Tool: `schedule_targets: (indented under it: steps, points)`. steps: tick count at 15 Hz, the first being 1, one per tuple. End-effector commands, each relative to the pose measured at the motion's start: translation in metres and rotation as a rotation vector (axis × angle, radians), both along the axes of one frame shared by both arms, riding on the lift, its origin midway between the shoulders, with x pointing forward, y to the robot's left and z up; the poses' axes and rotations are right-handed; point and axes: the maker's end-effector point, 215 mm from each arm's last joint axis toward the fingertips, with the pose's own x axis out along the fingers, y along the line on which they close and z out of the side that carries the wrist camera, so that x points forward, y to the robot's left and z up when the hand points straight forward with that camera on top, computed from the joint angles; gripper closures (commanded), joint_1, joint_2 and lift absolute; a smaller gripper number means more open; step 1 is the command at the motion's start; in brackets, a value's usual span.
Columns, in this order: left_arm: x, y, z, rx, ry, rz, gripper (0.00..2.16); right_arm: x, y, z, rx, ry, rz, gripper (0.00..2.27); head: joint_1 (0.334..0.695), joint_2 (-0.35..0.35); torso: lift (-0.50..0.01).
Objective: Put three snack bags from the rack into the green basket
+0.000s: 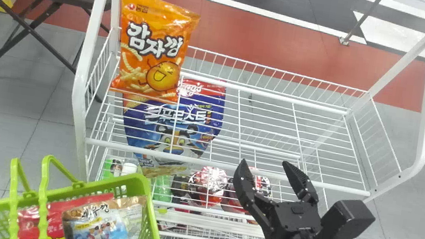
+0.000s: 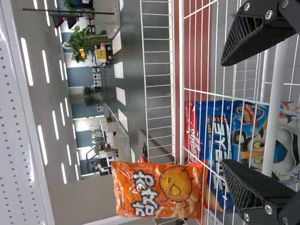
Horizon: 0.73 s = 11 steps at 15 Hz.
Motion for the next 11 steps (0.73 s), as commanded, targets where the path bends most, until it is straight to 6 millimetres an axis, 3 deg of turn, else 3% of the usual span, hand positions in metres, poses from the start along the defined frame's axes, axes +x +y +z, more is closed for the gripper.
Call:
schedule_targets:
  steps: [1,11]
  points:
    - [-0.0015,-0.0002,0.0019,-0.011,0.0,0.0,2.15,-0.0001,0.0023,0.0,0.003,0.0,0.003,0.07,0.695,-0.216,0.0]
    - [-0.0086,-0.0058,0.0003,-0.017,0.007,-0.011,2.15,-0.0084,0.0032,-0.0007,0.003,0.003,0.006,0.08,0.695,-0.224,0.0]
